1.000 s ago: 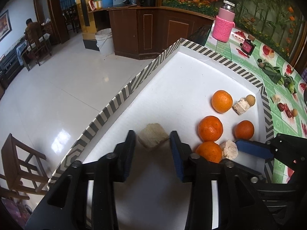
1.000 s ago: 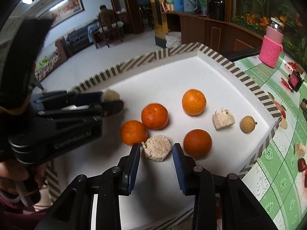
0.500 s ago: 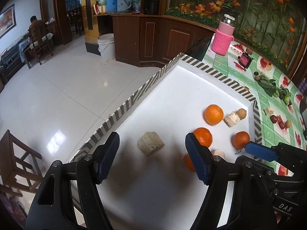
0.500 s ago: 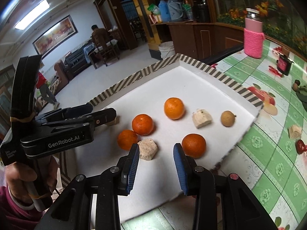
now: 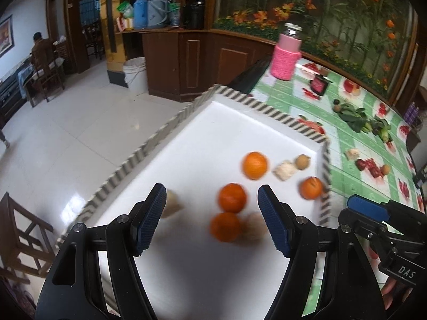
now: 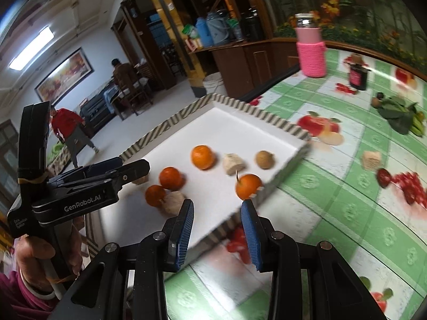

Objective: Organize fruits
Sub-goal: 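Move both open tools from the tray back over the table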

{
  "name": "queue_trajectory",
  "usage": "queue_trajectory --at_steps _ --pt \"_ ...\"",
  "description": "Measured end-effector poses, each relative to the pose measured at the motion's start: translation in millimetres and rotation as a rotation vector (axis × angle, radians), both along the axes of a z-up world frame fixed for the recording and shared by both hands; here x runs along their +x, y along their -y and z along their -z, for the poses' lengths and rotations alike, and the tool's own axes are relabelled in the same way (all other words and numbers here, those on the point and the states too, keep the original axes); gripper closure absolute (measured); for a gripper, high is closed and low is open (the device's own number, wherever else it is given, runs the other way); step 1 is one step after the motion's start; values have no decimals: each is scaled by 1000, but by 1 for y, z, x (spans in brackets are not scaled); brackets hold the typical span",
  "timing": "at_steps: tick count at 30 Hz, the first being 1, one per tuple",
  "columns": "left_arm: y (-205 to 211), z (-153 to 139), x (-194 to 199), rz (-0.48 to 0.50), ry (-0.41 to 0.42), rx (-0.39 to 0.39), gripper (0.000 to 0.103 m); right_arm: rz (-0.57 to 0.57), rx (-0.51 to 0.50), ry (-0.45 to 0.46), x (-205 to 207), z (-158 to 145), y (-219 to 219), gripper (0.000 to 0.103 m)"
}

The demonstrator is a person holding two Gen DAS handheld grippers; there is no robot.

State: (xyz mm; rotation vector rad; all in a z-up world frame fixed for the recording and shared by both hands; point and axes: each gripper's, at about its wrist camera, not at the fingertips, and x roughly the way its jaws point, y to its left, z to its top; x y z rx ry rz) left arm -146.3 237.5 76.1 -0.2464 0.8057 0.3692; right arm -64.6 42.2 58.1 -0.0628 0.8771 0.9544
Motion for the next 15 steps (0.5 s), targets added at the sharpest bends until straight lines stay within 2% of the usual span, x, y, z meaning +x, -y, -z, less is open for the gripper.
queue_trajectory --at_steps 6,15 --pt "42 -9 17 86 27 26 31 89 24 4 7 -6 37 67" --pt "112 -7 53 214 29 55 31 231 17 15 20 -7 101 67"
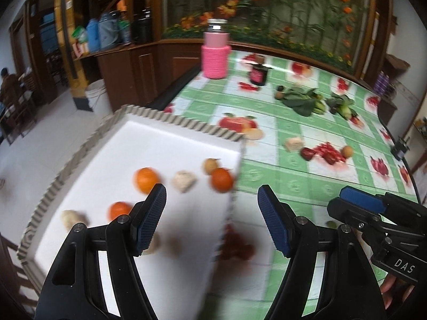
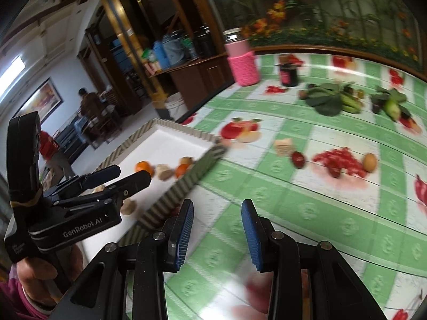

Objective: Organize fruits
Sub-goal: 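Move both open tools from the tray back over the table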

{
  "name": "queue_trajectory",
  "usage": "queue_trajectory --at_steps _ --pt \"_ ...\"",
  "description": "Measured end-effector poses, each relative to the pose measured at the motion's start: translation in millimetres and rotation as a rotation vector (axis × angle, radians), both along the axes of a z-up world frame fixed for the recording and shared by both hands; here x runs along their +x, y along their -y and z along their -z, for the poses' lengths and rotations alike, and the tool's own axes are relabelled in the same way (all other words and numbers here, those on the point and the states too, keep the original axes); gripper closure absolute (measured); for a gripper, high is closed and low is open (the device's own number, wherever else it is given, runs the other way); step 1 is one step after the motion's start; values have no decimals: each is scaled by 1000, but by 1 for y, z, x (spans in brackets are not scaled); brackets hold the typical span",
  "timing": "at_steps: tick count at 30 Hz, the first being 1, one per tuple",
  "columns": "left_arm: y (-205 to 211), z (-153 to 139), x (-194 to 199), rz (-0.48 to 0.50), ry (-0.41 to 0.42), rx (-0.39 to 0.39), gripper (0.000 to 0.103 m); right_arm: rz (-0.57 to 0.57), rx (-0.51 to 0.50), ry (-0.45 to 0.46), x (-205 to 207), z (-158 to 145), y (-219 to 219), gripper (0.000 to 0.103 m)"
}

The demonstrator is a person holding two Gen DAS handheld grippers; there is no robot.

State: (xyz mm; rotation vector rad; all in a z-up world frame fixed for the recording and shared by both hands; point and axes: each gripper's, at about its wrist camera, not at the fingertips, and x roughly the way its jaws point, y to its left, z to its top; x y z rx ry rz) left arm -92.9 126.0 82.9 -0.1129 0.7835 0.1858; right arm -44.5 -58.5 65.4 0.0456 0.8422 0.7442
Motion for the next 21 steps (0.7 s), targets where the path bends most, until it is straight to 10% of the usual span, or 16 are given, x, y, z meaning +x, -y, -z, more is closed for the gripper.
queue_trajectory --at_steps 21 --pt "98 17 56 177 -53 52 31 203 -36 -25 38 12 100 66"
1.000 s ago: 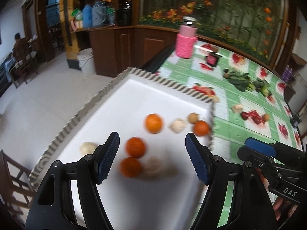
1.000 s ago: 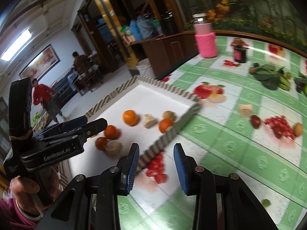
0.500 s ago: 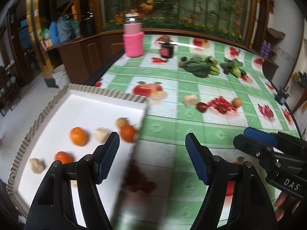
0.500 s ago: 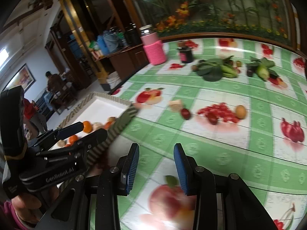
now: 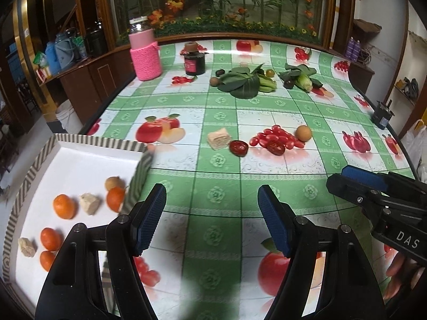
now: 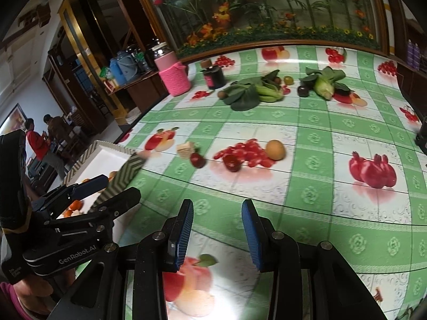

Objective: Organize fruits
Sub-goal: 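Move both open tools from the tray back over the table, then grasp a red date with the left tool while the right tool grasps another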

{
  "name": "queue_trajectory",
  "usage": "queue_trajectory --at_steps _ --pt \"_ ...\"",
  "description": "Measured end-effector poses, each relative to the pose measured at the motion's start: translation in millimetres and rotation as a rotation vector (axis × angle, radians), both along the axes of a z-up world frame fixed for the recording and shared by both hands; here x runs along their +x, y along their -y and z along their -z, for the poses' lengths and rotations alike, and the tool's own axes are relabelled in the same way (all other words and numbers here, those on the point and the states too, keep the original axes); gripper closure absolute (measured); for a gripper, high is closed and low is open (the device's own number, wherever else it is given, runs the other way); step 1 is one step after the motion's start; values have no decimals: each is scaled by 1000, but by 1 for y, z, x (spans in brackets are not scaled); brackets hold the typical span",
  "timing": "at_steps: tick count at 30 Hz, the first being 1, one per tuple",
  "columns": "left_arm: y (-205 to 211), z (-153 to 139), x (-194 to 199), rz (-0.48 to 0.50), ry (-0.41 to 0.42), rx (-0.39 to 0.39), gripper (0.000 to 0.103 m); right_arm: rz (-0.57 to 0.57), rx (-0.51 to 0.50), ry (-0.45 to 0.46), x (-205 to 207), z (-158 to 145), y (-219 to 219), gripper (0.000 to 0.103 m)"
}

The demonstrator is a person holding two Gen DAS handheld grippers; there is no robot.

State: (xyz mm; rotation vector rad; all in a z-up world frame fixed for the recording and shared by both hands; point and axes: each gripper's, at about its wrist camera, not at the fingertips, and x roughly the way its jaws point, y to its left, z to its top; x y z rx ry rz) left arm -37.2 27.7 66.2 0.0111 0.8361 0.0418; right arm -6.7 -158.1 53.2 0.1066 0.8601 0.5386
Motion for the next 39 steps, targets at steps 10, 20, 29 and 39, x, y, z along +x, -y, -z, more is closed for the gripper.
queue_trajectory --at_steps 10,20,29,39 --pt "-13 8 34 28 -93 -95 31 6 -59 -16 29 12 13 66" --pt "-19 23 52 7 -162 -94 31 -148 -155 17 65 26 -38 66" --pt "-20 22 64 -7 -173 -92 31 -160 -215 16 89 43 -52 82" --pt "2 34 101 -27 -217 -127 31 -100 -110 5 88 31 -17 83"
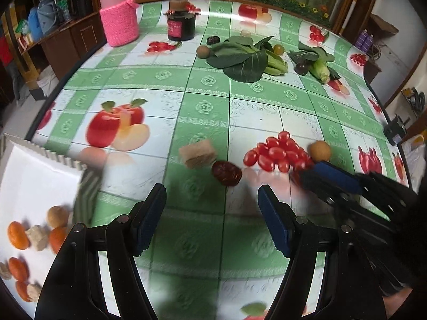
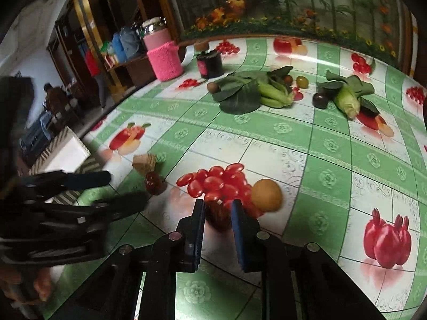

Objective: Organize fruits
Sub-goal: 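Grasp a red date with the left tool while the right tool grasps another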

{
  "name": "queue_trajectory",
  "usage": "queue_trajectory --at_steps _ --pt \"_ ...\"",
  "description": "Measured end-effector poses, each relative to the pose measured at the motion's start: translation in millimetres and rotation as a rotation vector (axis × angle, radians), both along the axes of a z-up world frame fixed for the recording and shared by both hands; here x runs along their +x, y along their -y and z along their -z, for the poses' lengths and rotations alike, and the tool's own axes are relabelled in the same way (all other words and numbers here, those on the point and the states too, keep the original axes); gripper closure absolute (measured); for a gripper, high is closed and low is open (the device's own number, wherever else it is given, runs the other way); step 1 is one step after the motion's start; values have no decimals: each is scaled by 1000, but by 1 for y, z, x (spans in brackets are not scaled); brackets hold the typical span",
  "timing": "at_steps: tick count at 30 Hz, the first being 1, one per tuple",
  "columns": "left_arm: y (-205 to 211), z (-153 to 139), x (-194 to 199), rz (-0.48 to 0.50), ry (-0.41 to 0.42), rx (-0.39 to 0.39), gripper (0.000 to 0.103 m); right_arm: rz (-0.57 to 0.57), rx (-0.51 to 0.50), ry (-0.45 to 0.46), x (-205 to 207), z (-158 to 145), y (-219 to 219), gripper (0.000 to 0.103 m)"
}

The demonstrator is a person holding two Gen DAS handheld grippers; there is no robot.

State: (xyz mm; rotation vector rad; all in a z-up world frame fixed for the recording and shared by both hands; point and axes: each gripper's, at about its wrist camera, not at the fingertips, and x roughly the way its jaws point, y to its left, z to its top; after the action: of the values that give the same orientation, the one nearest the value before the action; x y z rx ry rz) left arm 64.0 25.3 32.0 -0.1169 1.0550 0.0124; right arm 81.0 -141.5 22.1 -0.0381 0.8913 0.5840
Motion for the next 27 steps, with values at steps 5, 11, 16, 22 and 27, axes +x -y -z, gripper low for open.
queue_trajectory --at_steps 5,11,16,22,27 --pt "-2 12 19 -39 -32 -55 33 4 31 -13 4 -1 6 83" --pt "2 11 21 -28 -21 -33 77 -17 52 -20 3 -4 6 83" --pt "-3 11 14 -20 -23 -55 77 -33 62 -22 1 -5 7 83" --pt "-15 6 -2 -13 -31 -90 77 -94 -11 26 -10 -4 -2 69" --pt "-26 -6 -24 -5 -2 -84 77 -88 -125 44 -6 14 -14 69"
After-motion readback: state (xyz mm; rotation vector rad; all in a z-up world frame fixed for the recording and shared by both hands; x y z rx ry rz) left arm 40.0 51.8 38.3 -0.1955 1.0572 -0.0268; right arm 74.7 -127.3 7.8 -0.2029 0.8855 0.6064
